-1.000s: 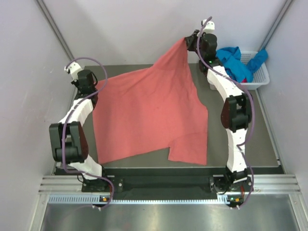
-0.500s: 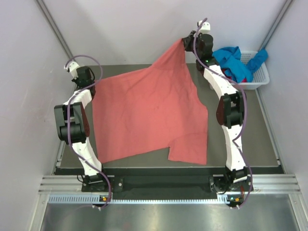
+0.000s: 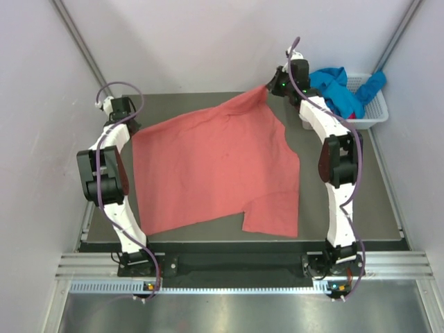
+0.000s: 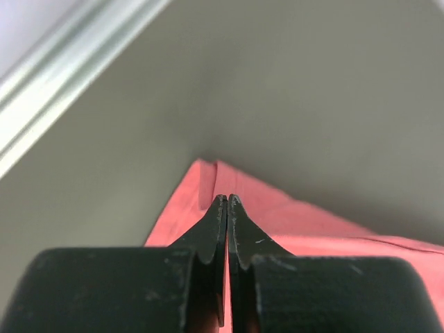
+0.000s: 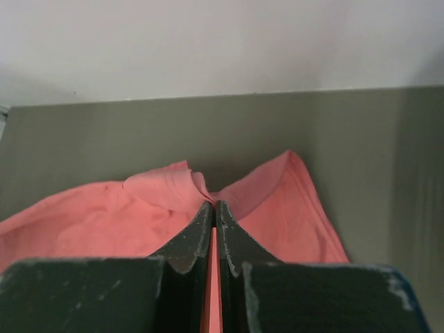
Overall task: Fold and stack the t-shirts
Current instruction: Fold the tshirt
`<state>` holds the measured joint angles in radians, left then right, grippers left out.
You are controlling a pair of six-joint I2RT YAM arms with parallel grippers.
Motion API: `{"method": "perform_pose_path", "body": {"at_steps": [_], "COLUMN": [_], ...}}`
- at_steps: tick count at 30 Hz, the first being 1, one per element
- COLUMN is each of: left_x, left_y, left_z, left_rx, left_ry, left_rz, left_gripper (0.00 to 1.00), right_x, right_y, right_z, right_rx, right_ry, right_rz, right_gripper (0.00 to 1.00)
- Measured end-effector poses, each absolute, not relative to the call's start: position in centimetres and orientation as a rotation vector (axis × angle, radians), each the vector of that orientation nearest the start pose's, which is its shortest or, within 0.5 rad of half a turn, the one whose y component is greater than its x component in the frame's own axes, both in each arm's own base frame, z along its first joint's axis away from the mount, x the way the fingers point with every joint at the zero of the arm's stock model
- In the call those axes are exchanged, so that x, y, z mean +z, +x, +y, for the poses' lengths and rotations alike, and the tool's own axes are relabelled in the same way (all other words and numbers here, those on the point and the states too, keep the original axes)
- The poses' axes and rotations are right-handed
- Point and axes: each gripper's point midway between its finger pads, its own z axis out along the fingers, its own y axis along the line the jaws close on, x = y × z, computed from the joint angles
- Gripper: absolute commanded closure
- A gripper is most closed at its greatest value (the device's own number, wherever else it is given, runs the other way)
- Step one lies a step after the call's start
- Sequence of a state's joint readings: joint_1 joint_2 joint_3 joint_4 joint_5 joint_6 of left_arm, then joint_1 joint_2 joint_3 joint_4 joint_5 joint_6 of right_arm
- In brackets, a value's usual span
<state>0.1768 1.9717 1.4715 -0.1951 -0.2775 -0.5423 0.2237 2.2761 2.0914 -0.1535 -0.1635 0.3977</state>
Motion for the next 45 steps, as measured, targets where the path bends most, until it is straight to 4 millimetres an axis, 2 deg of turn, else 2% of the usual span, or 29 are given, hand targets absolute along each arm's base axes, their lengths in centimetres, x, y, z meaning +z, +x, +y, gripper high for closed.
{"method": "perform_pose_path", "body": {"at_steps": [3,7,12,17,20,28,33,40,45], "left_x": [9.9,9.5,10.7,13.0,13.4,10.4,8.6,7.7,7.6], "left_y": [50.9,49.4,47.8,46.5,45.8,42.9,40.9,40.0,39.7], "left_z": [11.6,11.3,10.9,10.7,10.6,10.1,9.8,9.7,9.7], "left_rx": [0.096,0.091,0.089,0.092,0.101,0.138,0.167,0.18,0.186], "left_ry": [-0.939,-0.954,-0.958,-0.932,-0.918,-0.917,-0.931,-0.939,-0.942], "left_rz": [2.101,2.172,2.205,2.201,2.215,2.341,2.42,2.451,2.463], "left_gripper": [1.0,1.0,1.0,1.0,1.0,1.0,1.0,1.0,1.0], "right_x": [20.9,22.4,23.0,21.9,20.4,16.4,15.5,15.6,14.6], "right_y": [61.8,60.5,57.6,54.4,52.4,48.5,46.7,45.3,44.6], "right_z": [18.1,16.9,15.1,13.9,13.7,13.3,13.0,12.8,12.7], "right_rx": [0.584,0.608,0.613,0.618,0.618,0.607,0.599,0.596,0.593], "right_ry": [0.072,0.08,0.105,0.12,0.117,0.12,0.117,0.111,0.117], "right_rz": [2.012,2.031,2.076,2.145,2.201,2.322,2.353,2.356,2.383], "right_gripper": [1.0,1.0,1.0,1.0,1.0,1.0,1.0,1.0,1.0]}}
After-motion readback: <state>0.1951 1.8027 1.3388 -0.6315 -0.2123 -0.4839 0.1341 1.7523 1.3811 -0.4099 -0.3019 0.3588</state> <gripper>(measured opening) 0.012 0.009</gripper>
